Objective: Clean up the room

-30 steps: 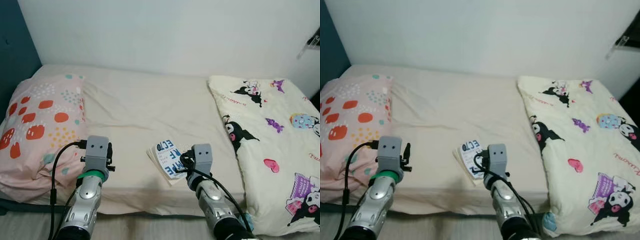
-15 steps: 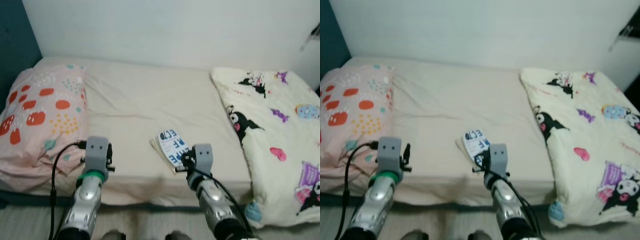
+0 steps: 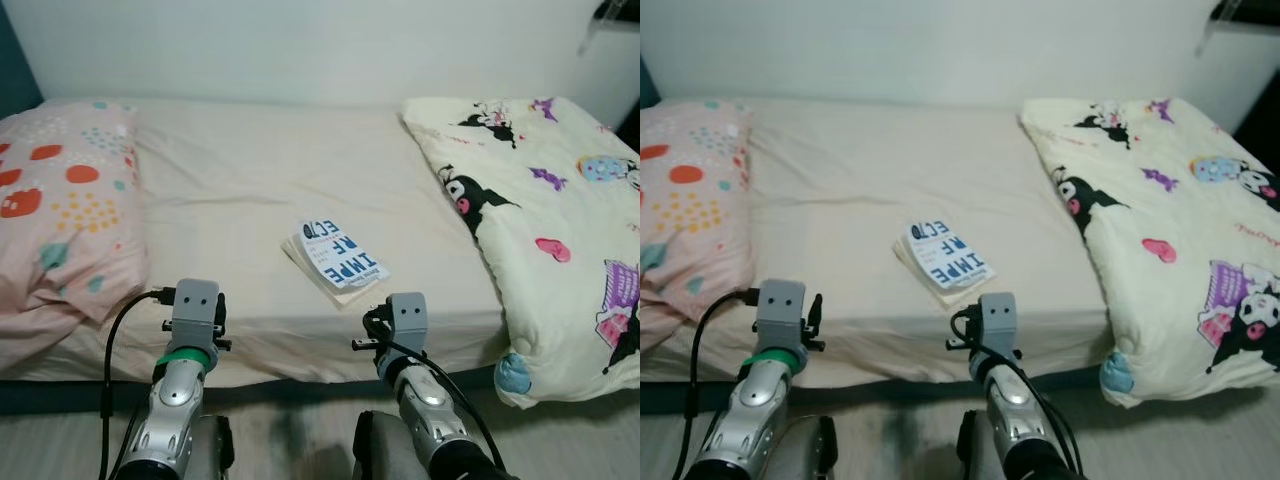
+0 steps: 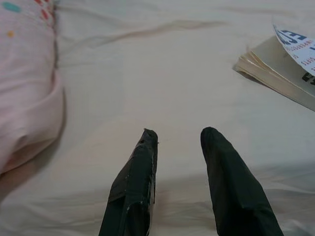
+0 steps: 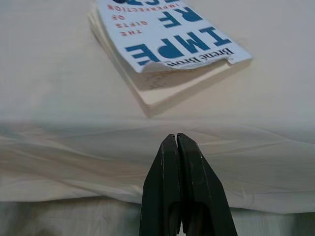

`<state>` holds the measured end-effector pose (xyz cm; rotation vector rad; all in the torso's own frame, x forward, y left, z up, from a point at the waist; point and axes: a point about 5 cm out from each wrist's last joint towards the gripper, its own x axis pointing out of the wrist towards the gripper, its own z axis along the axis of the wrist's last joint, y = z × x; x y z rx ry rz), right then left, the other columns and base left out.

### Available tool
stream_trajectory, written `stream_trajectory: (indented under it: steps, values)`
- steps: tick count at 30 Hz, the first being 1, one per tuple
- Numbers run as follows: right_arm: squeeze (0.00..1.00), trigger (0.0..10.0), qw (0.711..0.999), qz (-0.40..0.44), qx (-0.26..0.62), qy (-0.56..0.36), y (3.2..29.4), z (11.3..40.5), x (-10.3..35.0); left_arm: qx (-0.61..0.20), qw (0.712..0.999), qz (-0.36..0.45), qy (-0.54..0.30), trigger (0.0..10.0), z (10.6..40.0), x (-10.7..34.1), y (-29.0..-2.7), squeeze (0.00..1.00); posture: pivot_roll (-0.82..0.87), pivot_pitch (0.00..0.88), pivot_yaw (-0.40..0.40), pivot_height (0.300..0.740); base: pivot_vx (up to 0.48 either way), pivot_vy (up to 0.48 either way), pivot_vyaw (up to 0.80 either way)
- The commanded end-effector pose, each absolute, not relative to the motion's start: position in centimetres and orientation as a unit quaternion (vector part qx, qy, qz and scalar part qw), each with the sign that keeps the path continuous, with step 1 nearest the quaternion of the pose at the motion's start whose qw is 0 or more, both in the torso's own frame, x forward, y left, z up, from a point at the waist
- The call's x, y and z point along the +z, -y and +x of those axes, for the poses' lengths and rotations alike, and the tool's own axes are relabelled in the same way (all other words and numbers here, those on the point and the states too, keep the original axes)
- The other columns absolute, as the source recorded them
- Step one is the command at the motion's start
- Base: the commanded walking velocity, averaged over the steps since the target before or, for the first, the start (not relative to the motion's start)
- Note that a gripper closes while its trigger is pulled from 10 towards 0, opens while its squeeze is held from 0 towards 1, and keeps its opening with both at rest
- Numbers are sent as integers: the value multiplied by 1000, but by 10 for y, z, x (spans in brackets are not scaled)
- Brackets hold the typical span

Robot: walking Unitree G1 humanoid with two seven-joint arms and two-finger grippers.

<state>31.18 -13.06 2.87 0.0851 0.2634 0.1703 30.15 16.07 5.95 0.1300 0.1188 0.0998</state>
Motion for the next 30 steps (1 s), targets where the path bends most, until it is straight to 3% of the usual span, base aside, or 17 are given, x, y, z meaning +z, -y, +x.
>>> stream_trajectory:
  steps: [1, 11, 21, 22, 23, 30]
  values:
    - [0, 10000, 987, 50, 83, -125, 131, 312, 31, 50, 994, 63, -69, 10000, 299, 55, -160, 0, 27, 0, -10, 575, 0, 0, 0]
    - [0, 10000, 987, 83, 83, -110, 129, 314, 35, 52, 994, 64, -68, 10000, 297, 55, -161, 0, 31, 0, -13, 555, 0, 0, 0]
    - [0, 10000, 967, 243, 26, -73, 139, 325, 49, 49, 995, 68, -48, 10000, 294, 59, -164, 0, 41, 0, -16, 555, 0, 0, 0]
    - [761, 10000, 960, 273, 14, -67, 141, 328, 51, 38, 996, 73, -38, 10000, 292, 61, -163, 0, 42, 0, -18, 555, 0, 0, 0]
    - [1000, 10000, 952, 299, 9, -65, 142, 330, 53, 24, 996, 79, -28, 10000, 290, 62, -162, 0, 42, 0, -18, 555, 0, 0, 0]
    - [1000, 10000, 920, 380, 17, -92, 137, 335, 51, -3, 993, 121, -4, 10000, 280, 63, -164, 0, 52, 0, -34, 555, 0, 0, 0]
